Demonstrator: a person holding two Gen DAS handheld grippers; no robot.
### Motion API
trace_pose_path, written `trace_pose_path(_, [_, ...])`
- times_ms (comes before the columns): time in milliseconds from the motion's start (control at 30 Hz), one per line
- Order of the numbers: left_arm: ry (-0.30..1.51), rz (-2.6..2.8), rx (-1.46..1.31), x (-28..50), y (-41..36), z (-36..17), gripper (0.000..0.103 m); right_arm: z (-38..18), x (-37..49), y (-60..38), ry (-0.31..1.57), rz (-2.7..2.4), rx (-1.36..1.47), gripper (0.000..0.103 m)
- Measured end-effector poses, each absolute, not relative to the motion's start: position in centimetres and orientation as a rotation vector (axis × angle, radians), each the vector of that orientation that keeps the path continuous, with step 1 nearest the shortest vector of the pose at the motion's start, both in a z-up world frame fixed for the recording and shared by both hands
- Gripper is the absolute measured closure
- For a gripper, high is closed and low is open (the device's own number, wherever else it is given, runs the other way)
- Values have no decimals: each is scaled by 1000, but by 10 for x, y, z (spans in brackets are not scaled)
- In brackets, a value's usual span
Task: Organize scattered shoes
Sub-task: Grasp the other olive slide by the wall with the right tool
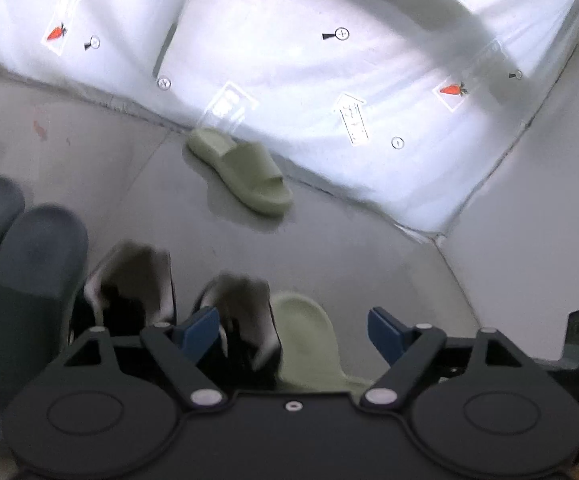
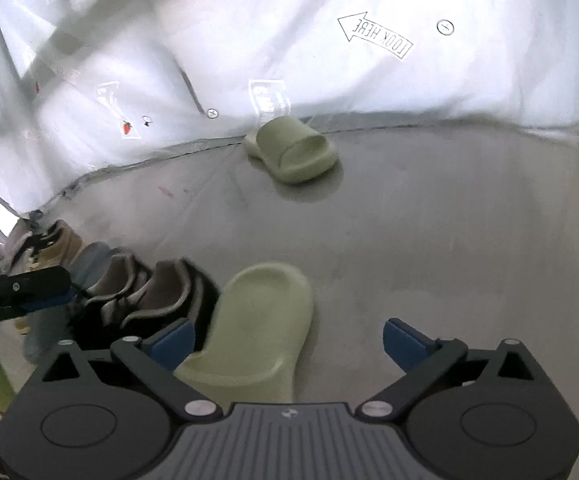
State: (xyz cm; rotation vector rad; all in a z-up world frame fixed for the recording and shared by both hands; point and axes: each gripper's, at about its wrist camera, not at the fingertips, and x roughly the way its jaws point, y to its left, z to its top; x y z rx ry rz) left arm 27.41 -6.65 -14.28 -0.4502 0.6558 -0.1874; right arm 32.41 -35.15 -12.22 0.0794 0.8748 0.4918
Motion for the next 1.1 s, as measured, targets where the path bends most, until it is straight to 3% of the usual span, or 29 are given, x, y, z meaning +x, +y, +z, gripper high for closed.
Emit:
trace_pose_path(100, [663,-174,-459,300,-60,-147,12,-123,353,-338,861,512,25,3])
trace_pose_path(367, [653,-100,-466,388,-35,-157,11,-136,493,-282,841,559,-64,2])
trace_pose_path(733, [676,-36,-555,508,13,-197,11,-202,682,-181,801,772,-336,0])
trace_pose_path(1100, [706,-109,-553,521,1,-206,11,-218,694,-175,870,747,-333,1])
